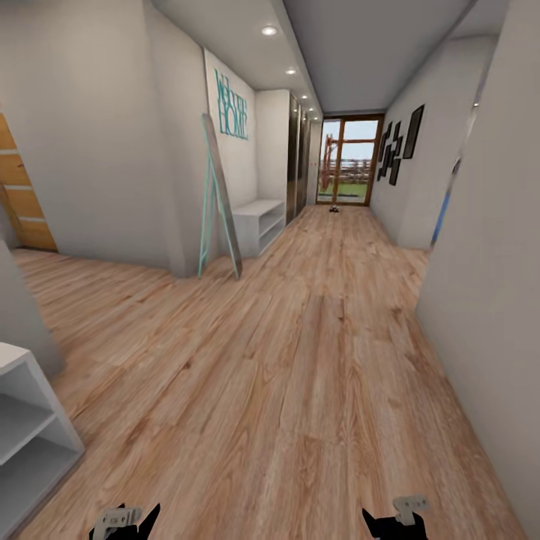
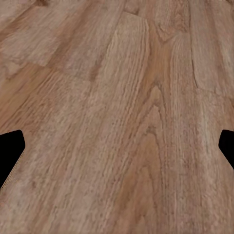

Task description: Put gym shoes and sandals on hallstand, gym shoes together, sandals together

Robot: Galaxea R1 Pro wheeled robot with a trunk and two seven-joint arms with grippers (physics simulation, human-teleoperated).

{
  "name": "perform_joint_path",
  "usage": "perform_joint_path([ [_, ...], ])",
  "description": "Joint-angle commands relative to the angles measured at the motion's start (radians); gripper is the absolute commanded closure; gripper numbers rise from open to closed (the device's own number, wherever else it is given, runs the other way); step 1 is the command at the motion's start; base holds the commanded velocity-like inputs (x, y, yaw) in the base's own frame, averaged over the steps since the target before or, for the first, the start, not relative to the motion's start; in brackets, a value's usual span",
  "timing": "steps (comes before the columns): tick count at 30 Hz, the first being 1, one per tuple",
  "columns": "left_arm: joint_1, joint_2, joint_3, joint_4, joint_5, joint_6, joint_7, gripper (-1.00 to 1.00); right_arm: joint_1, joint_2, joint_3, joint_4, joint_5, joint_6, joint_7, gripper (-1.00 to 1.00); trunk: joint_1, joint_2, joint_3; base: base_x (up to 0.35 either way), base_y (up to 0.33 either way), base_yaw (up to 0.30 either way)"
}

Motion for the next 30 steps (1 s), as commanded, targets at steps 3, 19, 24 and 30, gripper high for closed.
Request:
perform_joint_path([
  [3, -0.001, 0.000, 0.004, 0.001, 0.008, 0.002, -0.010, -1.00, -0.001, 0.000, -0.008, 0.001, 0.001, -0.002, 0.008, -1.00, 0.000, 0.000, -0.001, 0.337, 0.000, -0.001],
  [19, -0.001, 0.000, 0.004, 0.002, 0.008, 0.003, -0.010, -1.00, -0.001, 0.000, -0.007, 0.002, 0.001, -0.002, 0.008, -1.00, 0.000, 0.000, -0.001, 0.337, 0.000, 0.000],
  [24, -0.001, 0.000, 0.004, 0.003, 0.008, 0.003, -0.010, -1.00, -0.001, 0.001, -0.007, 0.002, 0.001, -0.002, 0.007, -1.00, 0.000, 0.000, -0.001, 0.337, 0.000, 0.000],
  [30, -0.001, 0.000, 0.005, 0.003, 0.009, 0.002, -0.010, -1.00, -0.001, 0.001, -0.007, 0.003, 0.001, -0.002, 0.007, -1.00, 0.000, 0.000, -0.002, 0.337, 0.000, 0.000],
])
